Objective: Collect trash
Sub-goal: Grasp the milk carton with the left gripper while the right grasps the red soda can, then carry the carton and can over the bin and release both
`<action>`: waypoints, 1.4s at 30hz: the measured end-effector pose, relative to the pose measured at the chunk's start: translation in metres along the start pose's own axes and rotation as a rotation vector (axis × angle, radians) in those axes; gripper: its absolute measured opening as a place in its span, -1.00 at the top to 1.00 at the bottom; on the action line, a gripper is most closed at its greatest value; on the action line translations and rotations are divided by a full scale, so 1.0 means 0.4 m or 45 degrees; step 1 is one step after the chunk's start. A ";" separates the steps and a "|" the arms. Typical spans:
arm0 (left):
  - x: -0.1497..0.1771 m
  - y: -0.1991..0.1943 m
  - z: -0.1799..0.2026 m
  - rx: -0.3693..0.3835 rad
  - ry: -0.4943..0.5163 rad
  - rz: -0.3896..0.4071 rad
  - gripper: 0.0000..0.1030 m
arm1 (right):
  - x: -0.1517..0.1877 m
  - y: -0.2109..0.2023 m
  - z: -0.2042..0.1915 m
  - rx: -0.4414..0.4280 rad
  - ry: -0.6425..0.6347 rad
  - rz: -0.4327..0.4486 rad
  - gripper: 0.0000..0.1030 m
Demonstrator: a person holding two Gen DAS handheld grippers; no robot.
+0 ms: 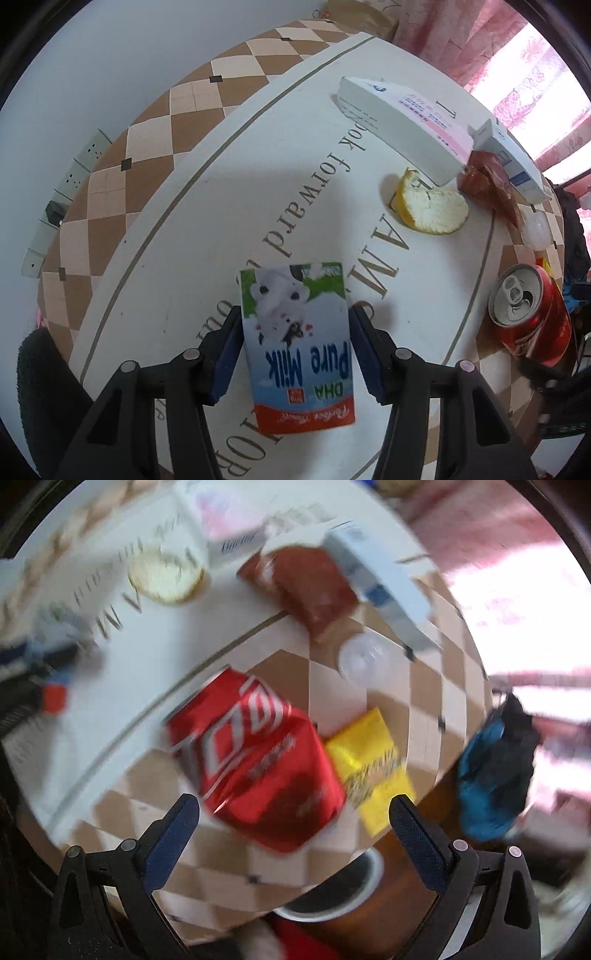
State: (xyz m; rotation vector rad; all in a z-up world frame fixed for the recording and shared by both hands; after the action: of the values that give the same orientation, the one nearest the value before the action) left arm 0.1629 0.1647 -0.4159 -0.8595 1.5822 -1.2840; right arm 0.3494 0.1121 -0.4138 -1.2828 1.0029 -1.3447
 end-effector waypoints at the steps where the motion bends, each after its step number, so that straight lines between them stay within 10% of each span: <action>1: 0.001 0.004 -0.002 0.011 -0.009 -0.006 -0.02 | -0.016 0.016 -0.008 -0.012 -0.038 -0.027 -1.00; 21: -0.018 -0.008 0.008 0.004 0.086 0.024 0.08 | 0.019 0.046 0.018 -0.264 0.339 0.128 -0.72; 34: 0.027 -0.171 0.018 -0.036 0.236 0.262 0.08 | 0.350 -0.036 0.046 -0.447 1.034 0.676 -0.71; 42: 0.055 -0.425 0.142 0.115 0.413 0.497 0.08 | 0.481 -0.183 0.029 -0.519 1.311 1.018 -0.71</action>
State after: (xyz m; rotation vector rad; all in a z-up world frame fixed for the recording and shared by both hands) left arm 0.2046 0.0873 -0.2580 -0.2708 1.8180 -1.2369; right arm 0.3613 -0.0637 -0.3066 -0.2307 2.2795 -1.1249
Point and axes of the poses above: each gripper's, at about its wrist camera, not at the fingertips, and y roughly the way its jaws point, z to its right, x to its underside, the point moved 5 cm from there along y, roughly the way its jaws point, and after that the axes turned 5 degrees about -x, right-handed, at the moved point
